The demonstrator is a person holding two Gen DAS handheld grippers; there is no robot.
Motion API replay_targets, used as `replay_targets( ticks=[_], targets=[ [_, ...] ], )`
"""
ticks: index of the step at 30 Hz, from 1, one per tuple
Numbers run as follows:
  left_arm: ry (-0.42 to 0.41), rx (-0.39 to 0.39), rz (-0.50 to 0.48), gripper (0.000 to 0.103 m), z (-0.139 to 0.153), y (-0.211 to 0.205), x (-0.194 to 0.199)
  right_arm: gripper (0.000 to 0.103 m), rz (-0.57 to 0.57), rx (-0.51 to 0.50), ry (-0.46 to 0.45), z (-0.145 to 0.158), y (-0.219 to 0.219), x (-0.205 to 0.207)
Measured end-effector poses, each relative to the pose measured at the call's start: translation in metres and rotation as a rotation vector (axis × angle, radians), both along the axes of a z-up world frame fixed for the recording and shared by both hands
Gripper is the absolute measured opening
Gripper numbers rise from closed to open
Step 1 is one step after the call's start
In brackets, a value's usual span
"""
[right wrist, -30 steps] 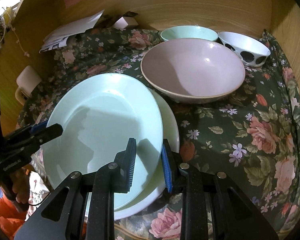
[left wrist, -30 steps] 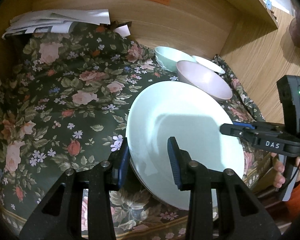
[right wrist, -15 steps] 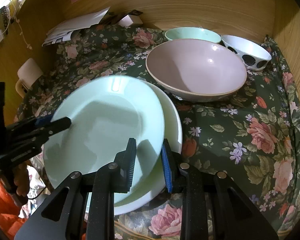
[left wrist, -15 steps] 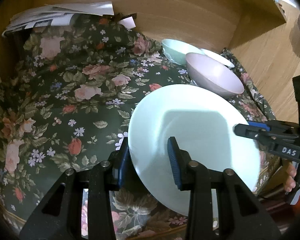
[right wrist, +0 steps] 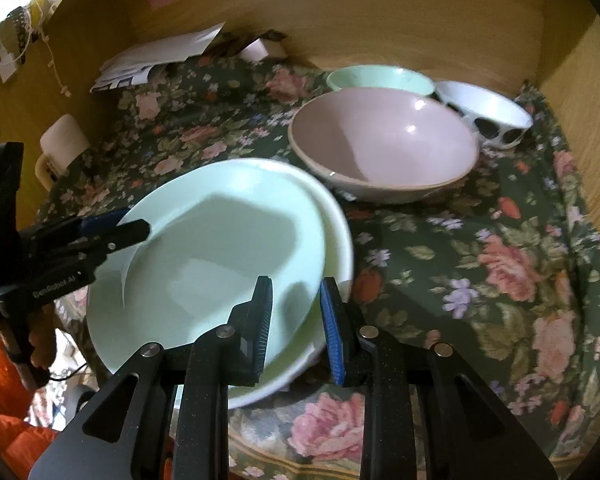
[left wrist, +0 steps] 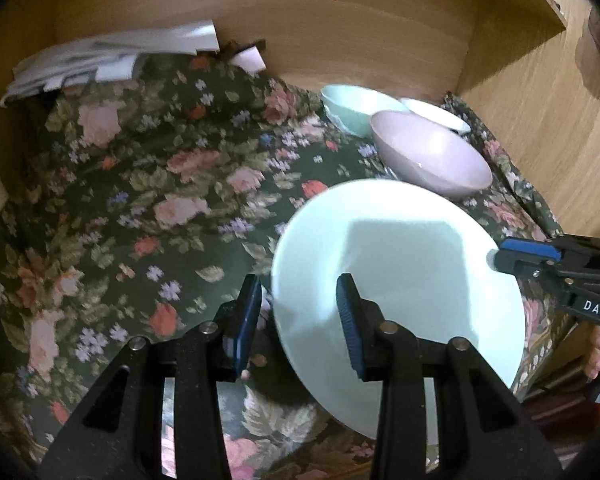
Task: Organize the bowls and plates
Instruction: 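Lower the mint green plate onto the white plate with the left gripper, then grasp the pale pink bowl's rim with the left gripper, then lift the pink bowl with the left gripper and carry it over the plate stack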
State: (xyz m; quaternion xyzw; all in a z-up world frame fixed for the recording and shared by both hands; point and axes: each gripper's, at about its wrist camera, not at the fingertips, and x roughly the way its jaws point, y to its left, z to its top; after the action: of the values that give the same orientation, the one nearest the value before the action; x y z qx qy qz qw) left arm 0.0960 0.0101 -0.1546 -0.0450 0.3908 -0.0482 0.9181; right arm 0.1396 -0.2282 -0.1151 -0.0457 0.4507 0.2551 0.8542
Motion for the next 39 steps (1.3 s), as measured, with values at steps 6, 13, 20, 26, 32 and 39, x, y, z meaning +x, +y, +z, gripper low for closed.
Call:
replay_targets(
  ticks=[6,13,20,26,32,39],
  targets=[
    [-0.058,-0.016,0.023,0.052,0.024,0.006,0.011,0.03,-0.058,0.013,-0.06,0.018,-0.016,0.01],
    [-0.124,-0.008,0.015,0.066,0.053,-0.006,0.037,0.051,-0.129,0.02,-0.124,0.034,-0.029,0.033],
    [-0.117,-0.001,-0.017,0.074,0.06,-0.024,0.078,0.062,-0.185,0.03,-0.137,0.034,-0.042,0.061],
    [-0.049,0.001,-0.067,0.077,0.046,-0.042,0.12,0.064,-0.214,0.015,-0.117,0.021,-0.049,0.084],
    [0.043,0.025,-0.137,0.077,0.025,-0.061,0.153,0.064,-0.231,0.017,-0.062,0.003,-0.052,0.107],
    [0.086,0.04,-0.193,0.072,0.012,-0.072,0.173,0.064,-0.233,0.022,-0.032,-0.011,-0.051,0.123]
  ],
)
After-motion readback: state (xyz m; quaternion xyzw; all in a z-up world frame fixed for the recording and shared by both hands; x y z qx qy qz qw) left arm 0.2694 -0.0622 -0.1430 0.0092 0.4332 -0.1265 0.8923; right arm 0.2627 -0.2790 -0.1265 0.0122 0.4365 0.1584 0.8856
